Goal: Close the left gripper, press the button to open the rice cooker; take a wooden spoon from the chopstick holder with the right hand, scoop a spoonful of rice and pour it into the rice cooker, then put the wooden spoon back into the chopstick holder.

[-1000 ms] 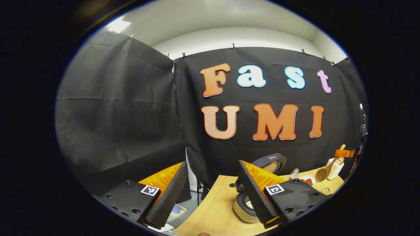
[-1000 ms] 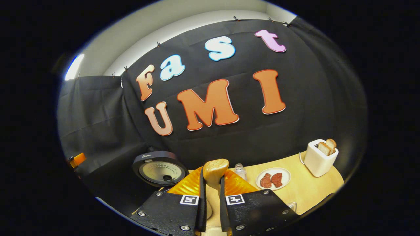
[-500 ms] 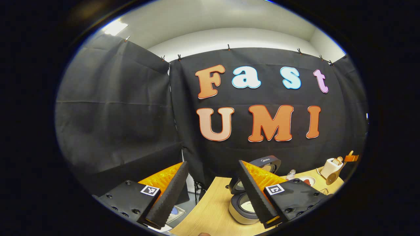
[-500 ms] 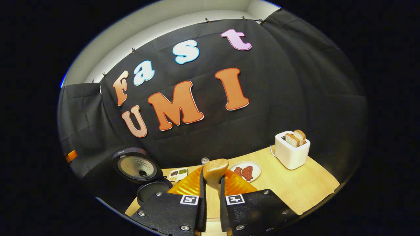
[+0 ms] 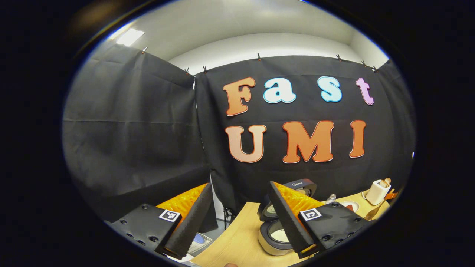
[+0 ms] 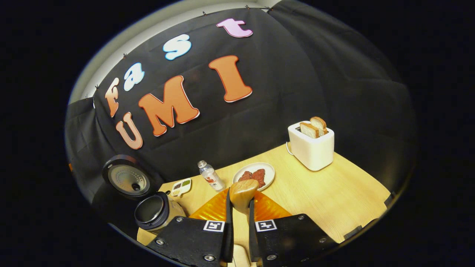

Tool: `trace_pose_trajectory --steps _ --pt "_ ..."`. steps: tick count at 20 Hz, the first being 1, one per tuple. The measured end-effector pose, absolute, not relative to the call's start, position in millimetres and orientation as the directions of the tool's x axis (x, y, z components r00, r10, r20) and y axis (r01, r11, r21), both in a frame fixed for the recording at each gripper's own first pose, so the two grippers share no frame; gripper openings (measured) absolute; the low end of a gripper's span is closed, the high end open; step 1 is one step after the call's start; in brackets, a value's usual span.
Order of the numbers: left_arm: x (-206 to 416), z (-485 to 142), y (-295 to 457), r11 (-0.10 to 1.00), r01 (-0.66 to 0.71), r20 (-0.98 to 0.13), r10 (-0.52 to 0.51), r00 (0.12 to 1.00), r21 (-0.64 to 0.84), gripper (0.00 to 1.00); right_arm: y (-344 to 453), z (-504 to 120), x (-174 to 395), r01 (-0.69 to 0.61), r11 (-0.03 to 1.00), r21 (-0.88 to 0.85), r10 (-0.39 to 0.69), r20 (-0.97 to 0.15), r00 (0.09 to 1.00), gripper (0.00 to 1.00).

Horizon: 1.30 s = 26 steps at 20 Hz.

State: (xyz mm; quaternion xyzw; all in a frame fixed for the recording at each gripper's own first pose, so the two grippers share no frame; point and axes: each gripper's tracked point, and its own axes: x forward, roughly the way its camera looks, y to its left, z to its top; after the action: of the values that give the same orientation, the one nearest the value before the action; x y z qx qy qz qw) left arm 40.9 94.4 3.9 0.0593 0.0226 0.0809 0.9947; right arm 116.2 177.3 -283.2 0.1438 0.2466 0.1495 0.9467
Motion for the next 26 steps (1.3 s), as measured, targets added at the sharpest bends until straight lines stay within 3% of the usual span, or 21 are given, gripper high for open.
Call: trace_pose_trajectory --steps 6,16,18,20,22,23,26 --pt "37 -5 82 0.979 -0.150 -0.070 0.161 0.984 0.142 0.96 169 -341 121 -0.179 0.915 0.363 0.351 -0.493 0.796 0.16" --pt "36 -6 74 0.982 -0.146 -0.077 0.156 0.985 0.118 0.96 149 -360 124 -0.124 0.860 0.495 0.389 -0.478 0.787 0.19" --pt "35 -8 71 0.985 -0.137 -0.080 0.146 0.986 0.109 0.98 136 -365 126 -0.110 0.889 0.445 0.350 -0.504 0.789 0.25" --pt "36 -9 67 0.987 -0.122 -0.085 0.131 0.988 0.102 1.00 123 -364 125 -0.106 0.917 0.384 0.309 -0.518 0.797 0.40" --pt "34 -9 64 0.989 -0.110 -0.082 0.118 0.990 0.099 1.00 108 -356 126 -0.087 0.937 0.339 0.266 -0.526 0.808 0.60" --pt "35 -7 64 0.989 -0.106 -0.078 0.114 0.990 0.099 1.00 100 -353 127 -0.072 0.945 0.318 0.240 -0.530 0.813 0.75" --pt "37 -4 62 0.990 -0.100 -0.073 0.107 0.992 0.099 1.00 78 -325 132 -0.044 0.965 0.257 0.176 -0.515 0.839 0.93"
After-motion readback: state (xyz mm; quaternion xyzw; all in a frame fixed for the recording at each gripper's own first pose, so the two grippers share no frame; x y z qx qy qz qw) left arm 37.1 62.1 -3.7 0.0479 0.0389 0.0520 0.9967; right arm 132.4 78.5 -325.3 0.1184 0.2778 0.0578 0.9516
